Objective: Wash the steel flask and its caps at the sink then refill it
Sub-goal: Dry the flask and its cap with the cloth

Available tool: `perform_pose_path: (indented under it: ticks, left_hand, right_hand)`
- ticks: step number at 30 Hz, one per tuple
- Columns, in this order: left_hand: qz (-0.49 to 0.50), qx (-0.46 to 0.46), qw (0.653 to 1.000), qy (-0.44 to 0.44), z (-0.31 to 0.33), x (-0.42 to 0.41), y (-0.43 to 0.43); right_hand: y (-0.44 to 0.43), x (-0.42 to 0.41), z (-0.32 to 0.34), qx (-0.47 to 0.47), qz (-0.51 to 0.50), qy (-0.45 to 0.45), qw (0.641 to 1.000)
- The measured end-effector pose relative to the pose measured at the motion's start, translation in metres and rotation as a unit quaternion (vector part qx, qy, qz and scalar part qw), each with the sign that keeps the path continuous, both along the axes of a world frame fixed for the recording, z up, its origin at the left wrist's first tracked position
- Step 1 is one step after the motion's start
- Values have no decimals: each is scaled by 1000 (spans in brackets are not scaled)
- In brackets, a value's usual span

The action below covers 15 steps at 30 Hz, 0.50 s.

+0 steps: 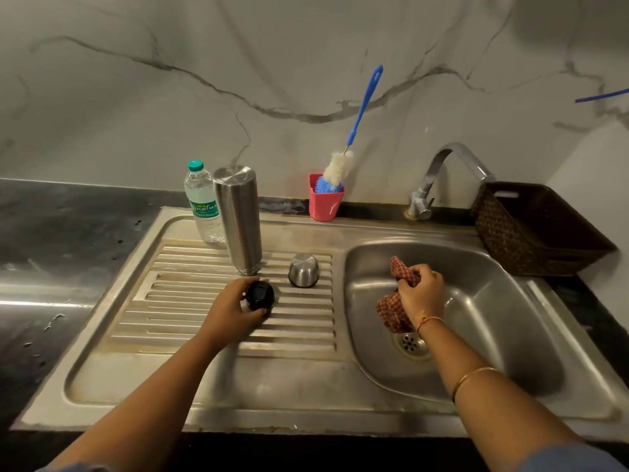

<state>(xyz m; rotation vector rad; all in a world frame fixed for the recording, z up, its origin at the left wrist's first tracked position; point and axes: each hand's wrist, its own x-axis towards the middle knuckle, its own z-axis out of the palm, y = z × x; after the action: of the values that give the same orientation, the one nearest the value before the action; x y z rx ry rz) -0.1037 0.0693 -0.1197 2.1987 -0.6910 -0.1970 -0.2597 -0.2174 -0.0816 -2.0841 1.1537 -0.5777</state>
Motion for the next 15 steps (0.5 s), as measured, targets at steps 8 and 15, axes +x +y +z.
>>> perform_pose_path:
  ticks: [8, 15]
  left_hand:
    - [-12, 23, 1000, 4, -5, 9, -2]
    - [19, 0, 999, -25, -3, 4, -2]
  right_hand:
    - [2, 2, -1, -2, -26, 10, 1000]
    - [0, 4, -1, -3, -32, 12, 999]
